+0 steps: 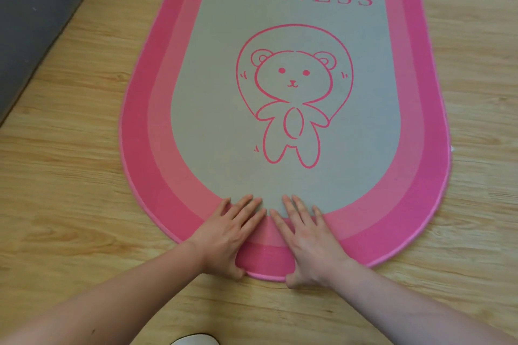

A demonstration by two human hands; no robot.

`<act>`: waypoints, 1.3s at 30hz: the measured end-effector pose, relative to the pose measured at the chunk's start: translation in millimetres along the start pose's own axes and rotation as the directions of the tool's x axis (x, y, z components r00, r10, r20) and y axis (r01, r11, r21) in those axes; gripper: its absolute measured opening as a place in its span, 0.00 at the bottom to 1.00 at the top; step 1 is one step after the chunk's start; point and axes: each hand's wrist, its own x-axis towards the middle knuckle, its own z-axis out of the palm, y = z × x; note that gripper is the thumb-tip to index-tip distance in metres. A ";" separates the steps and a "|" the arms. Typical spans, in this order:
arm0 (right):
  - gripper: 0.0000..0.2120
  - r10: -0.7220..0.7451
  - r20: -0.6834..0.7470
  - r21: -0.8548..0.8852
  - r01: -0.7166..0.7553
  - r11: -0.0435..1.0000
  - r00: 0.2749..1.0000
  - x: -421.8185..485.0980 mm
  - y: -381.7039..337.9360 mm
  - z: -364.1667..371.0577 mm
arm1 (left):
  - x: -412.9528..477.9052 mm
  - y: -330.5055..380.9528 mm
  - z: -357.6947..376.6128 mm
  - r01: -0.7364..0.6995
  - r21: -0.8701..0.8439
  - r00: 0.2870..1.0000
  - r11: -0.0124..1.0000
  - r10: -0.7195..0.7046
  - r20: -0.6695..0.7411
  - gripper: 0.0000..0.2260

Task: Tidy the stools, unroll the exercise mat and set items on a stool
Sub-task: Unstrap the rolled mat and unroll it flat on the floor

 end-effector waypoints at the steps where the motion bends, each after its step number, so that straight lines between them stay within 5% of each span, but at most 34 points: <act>1: 0.61 0.002 0.001 -0.003 -0.002 1.000 1.000 0.4 -0.5 -0.8 | 0.9 -0.6 -0.7 0.006 -0.001 1.000 1.000 -0.006 0.000 0.53; 14: 0.61 0.001 0.017 0.033 -0.002 0.999 1.000 -2.2 1.9 -0.3 | -0.2 -14.5 6.1 -0.013 0.010 1.000 1.000 0.013 -0.013 0.55; 20: 0.48 0.000 -0.095 0.016 0.001 1.000 0.995 8.4 10.8 -12.2 | -2.5 -23.8 3.8 0.034 -0.057 0.999 0.998 -0.035 -0.022 0.54; 28: 0.18 -0.034 -0.152 0.097 0.050 0.994 0.988 17.6 8.5 -29.8 | 5.2 -19.8 -28.8 -0.001 -0.131 0.978 0.991 -0.026 -0.208 0.15; 39: 0.21 -0.108 -0.065 0.139 0.116 0.983 0.992 -0.4 -12.8 -14.4 | -13.6 -8.8 -20.4 -0.032 -0.123 0.999 0.992 0.029 -0.026 0.14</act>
